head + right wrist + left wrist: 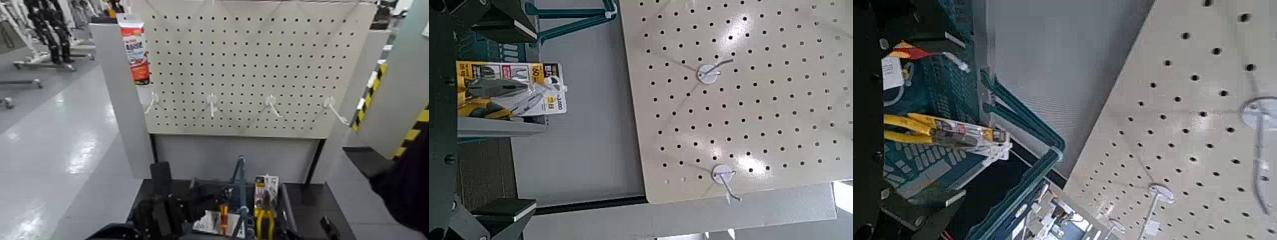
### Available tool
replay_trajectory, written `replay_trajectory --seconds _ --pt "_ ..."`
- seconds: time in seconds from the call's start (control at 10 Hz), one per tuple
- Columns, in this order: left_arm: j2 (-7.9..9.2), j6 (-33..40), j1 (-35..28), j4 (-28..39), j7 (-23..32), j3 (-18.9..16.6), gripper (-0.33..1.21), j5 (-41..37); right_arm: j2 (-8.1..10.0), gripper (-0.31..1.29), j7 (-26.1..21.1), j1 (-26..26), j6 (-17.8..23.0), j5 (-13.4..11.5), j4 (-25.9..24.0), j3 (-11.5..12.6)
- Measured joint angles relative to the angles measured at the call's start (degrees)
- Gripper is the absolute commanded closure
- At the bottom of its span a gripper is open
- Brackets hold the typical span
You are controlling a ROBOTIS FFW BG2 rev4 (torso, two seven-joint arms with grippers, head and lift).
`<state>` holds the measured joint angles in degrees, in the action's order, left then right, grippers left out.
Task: Put the red screwdriver into the crate.
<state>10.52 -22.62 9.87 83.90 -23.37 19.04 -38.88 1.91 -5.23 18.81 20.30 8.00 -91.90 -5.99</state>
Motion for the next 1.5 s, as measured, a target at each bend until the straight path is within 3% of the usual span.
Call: replay_trajectory --seconds 0.2,0.4,0.7,1.1,1.5 --pt "0.23 2.4 -0.7 3.9 0.3 -1.8 0.17 5.5 -0.04 0.13 0.0 0.0 0.0 0.0 0.1 0.1" --pt "0.31 9.8 -3.5 7.6 3.7 -3.6 0.14 13.9 0.02 0.13 0.0 0.0 0.0 0.0 0.1 0.1" --pt "-0.94 20.1 -11.0 10.9 8.3 -8.3 0.12 24.8 0.02 0.13 0.5 0.2 0.7 -0.4 0.1 0.5" --pt "-0.34 26.0 -18.8 11.9 13.7 -12.1 0.12 29.2 -0.33 0.13 0.6 1.1 1.4 -1.3 -0.3 1.0" --pt "-0.43 28.7 -20.8 11.8 14.5 -13.1 0.12 30.3 -0.65 0.13 0.4 1.6 1.4 -3.1 -0.7 1.1"
